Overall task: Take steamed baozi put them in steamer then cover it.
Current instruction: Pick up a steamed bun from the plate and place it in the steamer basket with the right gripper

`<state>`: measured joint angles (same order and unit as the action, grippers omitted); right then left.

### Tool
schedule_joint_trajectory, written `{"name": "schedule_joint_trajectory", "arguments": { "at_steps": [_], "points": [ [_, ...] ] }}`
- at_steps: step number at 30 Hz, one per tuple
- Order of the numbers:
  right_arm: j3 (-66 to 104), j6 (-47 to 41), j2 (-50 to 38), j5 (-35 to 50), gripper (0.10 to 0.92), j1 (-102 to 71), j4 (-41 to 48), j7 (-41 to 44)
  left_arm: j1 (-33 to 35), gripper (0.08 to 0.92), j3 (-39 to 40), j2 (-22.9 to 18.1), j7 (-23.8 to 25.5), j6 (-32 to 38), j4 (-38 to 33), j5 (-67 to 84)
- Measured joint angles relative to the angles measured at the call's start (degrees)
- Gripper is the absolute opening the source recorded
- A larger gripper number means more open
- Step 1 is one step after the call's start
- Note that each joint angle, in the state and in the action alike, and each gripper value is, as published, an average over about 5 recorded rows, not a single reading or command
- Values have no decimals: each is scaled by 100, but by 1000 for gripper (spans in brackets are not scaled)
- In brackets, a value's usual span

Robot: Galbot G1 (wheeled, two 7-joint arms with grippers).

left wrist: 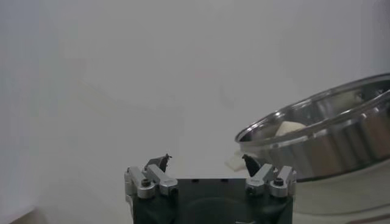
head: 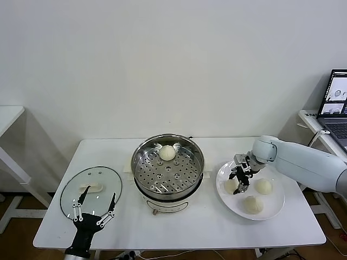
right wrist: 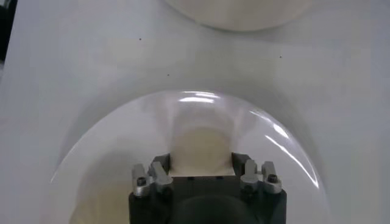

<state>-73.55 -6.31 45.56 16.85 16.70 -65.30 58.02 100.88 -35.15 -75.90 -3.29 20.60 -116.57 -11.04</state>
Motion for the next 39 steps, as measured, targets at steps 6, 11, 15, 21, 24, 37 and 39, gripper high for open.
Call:
{"name": "schedule_joint_trajectory", "arguments": {
  "at_steps": [6,11,15,21,24,37,39],
  "points": [
    [-176,92,155,166,679,858,-141,594,-47,823,38,32,-2,-2,-25,3],
    [-416,87,501,525,679,1722,-256,1016,-95,823,73,55,-8,-8,-34,5],
    [-633,3,922,935,678,2284,-378,1164,-129,823,101,58,-12,-16,-33,6],
    [-928,-226,1674,1520,670,2719,-455,1139,-162,823,118,64,-18,-17,-15,9],
    [-1066,-335,2063,1717,666,2820,-438,1058,-170,823,118,67,-20,-17,-10,10],
    [-1494,-643,3569,2048,662,2571,118,633,-153,823,89,46,-15,-8,13,13],
    [-1520,-667,3729,2069,662,2492,221,578,-150,823,82,46,-14,-3,14,13]
  ]
}}
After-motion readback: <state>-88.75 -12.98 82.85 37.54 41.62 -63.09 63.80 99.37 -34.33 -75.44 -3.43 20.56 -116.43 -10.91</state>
